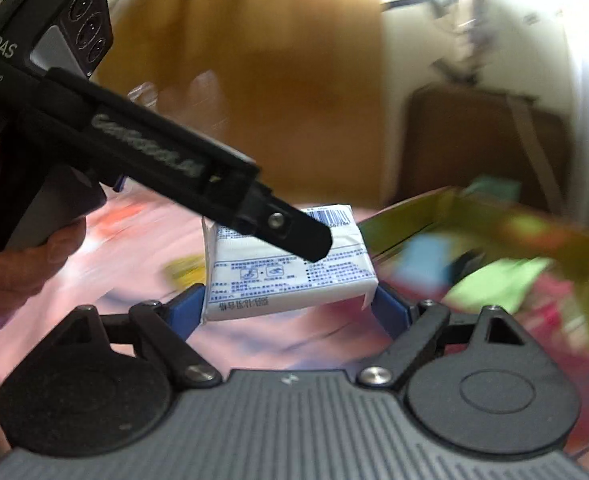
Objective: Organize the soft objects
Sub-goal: 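Lower the tissue pack into the tin and open the right gripper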
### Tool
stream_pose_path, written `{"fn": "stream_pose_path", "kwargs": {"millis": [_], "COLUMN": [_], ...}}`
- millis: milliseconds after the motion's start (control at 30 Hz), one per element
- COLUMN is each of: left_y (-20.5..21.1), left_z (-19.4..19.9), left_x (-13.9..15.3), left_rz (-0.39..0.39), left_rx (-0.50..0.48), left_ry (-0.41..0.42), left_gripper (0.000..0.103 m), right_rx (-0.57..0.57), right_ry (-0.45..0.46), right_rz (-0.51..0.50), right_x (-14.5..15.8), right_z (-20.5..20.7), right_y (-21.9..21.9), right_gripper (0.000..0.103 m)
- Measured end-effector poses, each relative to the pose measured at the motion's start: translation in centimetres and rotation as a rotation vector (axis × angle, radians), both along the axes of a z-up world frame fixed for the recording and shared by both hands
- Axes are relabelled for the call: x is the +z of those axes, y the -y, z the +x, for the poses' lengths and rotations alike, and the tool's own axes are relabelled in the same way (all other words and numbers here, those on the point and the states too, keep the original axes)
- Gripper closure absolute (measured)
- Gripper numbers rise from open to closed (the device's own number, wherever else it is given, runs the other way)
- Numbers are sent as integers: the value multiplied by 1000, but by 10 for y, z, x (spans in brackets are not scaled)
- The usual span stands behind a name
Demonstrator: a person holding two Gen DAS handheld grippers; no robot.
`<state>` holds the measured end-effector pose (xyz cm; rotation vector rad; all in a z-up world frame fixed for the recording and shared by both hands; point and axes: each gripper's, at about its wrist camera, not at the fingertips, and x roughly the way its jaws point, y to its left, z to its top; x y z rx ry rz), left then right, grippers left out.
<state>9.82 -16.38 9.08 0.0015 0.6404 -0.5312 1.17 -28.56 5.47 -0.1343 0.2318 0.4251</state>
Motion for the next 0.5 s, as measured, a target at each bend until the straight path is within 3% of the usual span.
{"fn": "stream_pose_path", "kwargs": {"millis": [167,233,333,400,500], "left_y": [65,86,103,99,83], "left_z": [76,109,139,142,132], "left_x": [9,2,-16,-26,-32], "left_rz": [14,19,52,48,46], "left_rx": [6,41,139,178,205], "left_ry": [24,10,-37,-71,-62], "left_gripper": [23,15,15,15,15], "right_rx": [-172,-262,-400,-392,-378], "right_ry": [-42,-63,-133,-153,-99], "right_rz": [28,13,-5,113,187], "right_x": [26,27,20,21,19], "right_z": [58,87,124,120,98], "right_y": [41,51,65,80,87], "right_gripper": [11,8,7,6,5]}}
